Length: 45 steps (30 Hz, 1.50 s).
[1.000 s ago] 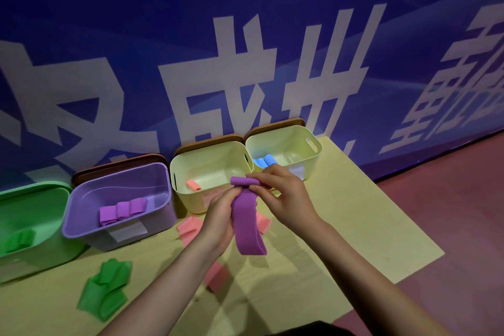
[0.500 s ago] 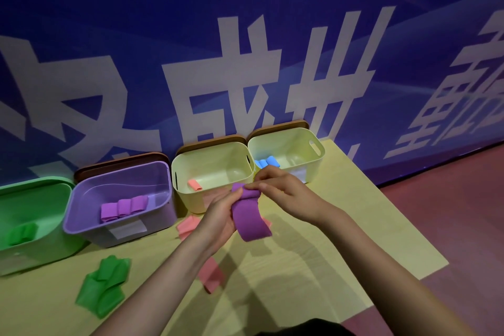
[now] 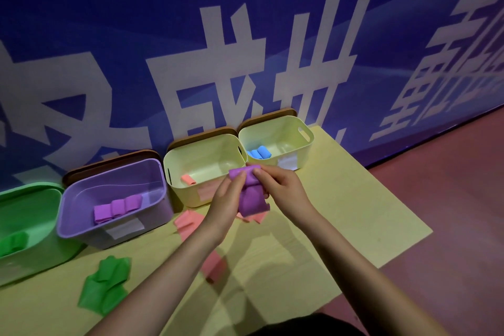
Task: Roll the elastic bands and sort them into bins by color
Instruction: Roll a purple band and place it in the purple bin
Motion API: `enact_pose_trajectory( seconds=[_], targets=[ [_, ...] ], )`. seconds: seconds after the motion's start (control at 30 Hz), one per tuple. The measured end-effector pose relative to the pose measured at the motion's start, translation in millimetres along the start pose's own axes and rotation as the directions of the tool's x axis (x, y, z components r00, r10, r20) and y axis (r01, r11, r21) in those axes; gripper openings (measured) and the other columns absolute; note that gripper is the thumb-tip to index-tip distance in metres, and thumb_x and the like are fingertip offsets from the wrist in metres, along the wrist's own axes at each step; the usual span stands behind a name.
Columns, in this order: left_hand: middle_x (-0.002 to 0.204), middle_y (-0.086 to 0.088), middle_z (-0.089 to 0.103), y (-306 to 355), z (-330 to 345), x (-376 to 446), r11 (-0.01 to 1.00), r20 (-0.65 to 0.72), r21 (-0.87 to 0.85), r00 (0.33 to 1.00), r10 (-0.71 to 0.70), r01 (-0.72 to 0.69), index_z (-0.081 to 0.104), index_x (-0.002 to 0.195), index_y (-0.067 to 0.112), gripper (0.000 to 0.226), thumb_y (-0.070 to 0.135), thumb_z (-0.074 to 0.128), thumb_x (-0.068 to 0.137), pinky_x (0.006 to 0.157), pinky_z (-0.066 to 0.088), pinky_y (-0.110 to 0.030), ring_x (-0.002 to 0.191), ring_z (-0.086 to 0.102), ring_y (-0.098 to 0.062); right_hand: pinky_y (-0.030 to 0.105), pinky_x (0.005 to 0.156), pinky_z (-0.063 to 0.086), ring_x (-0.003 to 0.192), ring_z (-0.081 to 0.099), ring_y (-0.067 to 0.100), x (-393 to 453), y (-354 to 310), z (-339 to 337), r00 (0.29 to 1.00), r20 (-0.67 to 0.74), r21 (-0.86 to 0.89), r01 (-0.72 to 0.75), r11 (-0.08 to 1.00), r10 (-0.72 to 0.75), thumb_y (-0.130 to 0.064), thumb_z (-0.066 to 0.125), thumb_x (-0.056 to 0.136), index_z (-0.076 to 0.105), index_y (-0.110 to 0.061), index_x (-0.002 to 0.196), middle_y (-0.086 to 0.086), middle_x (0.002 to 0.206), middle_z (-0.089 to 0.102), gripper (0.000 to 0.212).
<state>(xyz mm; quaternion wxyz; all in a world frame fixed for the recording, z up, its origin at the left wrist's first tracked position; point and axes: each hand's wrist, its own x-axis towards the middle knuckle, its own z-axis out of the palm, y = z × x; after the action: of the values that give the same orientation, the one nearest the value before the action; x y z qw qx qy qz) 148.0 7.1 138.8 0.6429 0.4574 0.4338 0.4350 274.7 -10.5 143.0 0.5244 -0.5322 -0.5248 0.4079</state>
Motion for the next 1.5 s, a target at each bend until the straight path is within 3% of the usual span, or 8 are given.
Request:
enact_pose_trajectory(
  seconds=[0.07, 0.17, 0.33, 0.5, 0.7, 0.97, 1.17, 1.5],
  targets=[
    [0.080, -0.001, 0.073, -2, -2, -4, 0.997, 0.002, 0.063, 0.999, 0.049, -0.049, 0.063, 0.101, 0.017, 0.022, 0.019, 0.042, 0.101, 0.070, 0.055, -0.031, 0.073, 0.068, -0.014, 0.020, 0.058, 0.038, 0.055, 0.043, 0.009, -5, 3, 2, 1.000, 0.008, 0.003, -0.005, 1.000, 0.005, -0.012, 0.053, 0.097, 0.070, -0.008, 0.085, -0.005, 0.057, 0.048, 0.021],
    [0.079, -0.012, 0.069, -6, -7, -10, 0.992, -0.027, 0.089, 0.995, 0.095, -0.092, 0.062, 0.105, 0.009, 0.021, 0.020, 0.045, 0.100, 0.063, 0.049, -0.030, 0.069, 0.064, -0.021, 0.023, 0.061, 0.041, 0.058, 0.047, 0.015, -14, 4, 8, 0.998, 0.055, 0.047, -0.031, 0.998, 0.028, -0.014, 0.053, 0.097, 0.067, -0.007, 0.083, 0.000, 0.059, 0.051, 0.021],
    [0.072, 0.005, 0.069, -14, -15, -18, 0.985, -0.086, 0.129, 0.988, 0.125, -0.114, 0.062, 0.090, 0.020, 0.017, 0.015, 0.047, 0.099, 0.067, 0.050, -0.026, 0.068, 0.063, -0.008, 0.015, 0.054, 0.038, 0.052, 0.047, 0.004, -20, 7, 20, 0.998, 0.042, -0.015, -0.040, 0.999, 0.040, -0.006, 0.058, 0.092, 0.060, -0.017, 0.073, -0.013, 0.051, 0.052, 0.022],
    [0.079, 0.001, 0.069, -17, -28, -27, 0.993, -0.143, 0.077, 0.985, 0.095, -0.085, 0.065, 0.092, 0.024, 0.017, 0.019, 0.050, 0.098, 0.064, 0.048, -0.026, 0.071, 0.061, -0.012, 0.024, 0.054, 0.036, 0.058, 0.041, 0.011, -24, 9, 39, 1.000, 0.030, -0.051, 0.005, 0.999, -0.003, -0.015, 0.059, 0.090, 0.052, -0.028, 0.066, -0.013, 0.056, 0.045, 0.028],
    [0.095, -0.012, 0.072, -20, -37, -35, 0.979, -0.134, -0.195, 0.987, -0.085, 0.058, 0.068, 0.098, 0.011, 0.017, 0.017, 0.052, 0.095, 0.076, 0.054, -0.033, 0.085, 0.067, -0.021, 0.030, 0.058, 0.038, 0.062, 0.045, 0.015, -26, 16, 47, 0.998, 0.058, -0.065, 0.021, 0.998, -0.017, -0.026, 0.058, 0.084, 0.061, -0.009, 0.077, -0.002, 0.063, 0.049, 0.019],
    [0.073, -0.002, 0.069, -21, -28, -41, 0.943, -0.133, -0.155, 0.940, -0.315, 0.294, 0.071, 0.094, 0.015, 0.027, 0.039, 0.059, 0.090, 0.051, 0.044, -0.021, 0.060, 0.060, -0.012, 0.016, 0.063, 0.039, 0.068, 0.051, 0.003, -23, 24, 27, 0.981, 0.095, -0.300, 0.191, 0.935, -0.170, -0.017, 0.060, 0.086, 0.070, -0.016, 0.091, -0.010, 0.077, 0.062, 0.012],
    [0.058, 0.004, 0.060, -18, -18, -41, 0.910, -0.034, -0.202, 0.926, -0.376, 0.362, 0.068, 0.099, 0.015, 0.023, 0.034, 0.058, 0.091, 0.041, 0.036, -0.017, 0.047, 0.051, -0.008, 0.033, 0.067, 0.048, 0.074, 0.058, 0.013, -26, 35, 6, 0.954, 0.122, -0.401, 0.299, 0.866, -0.273, -0.021, 0.059, 0.089, 0.071, -0.015, 0.100, -0.001, 0.083, 0.066, 0.018],
    [0.058, 0.005, 0.061, -11, -9, -33, 0.953, -0.013, -0.138, 0.961, -0.275, 0.270, 0.076, 0.072, 0.025, 0.044, 0.046, 0.045, 0.095, 0.044, 0.037, -0.017, 0.048, 0.051, -0.007, 0.023, 0.077, 0.048, 0.083, 0.058, 0.009, -18, 22, -17, 0.907, 0.287, -0.398, 0.407, 0.822, -0.309, -0.014, 0.061, 0.091, 0.069, -0.020, 0.115, -0.001, 0.092, 0.062, 0.026]
  ],
)
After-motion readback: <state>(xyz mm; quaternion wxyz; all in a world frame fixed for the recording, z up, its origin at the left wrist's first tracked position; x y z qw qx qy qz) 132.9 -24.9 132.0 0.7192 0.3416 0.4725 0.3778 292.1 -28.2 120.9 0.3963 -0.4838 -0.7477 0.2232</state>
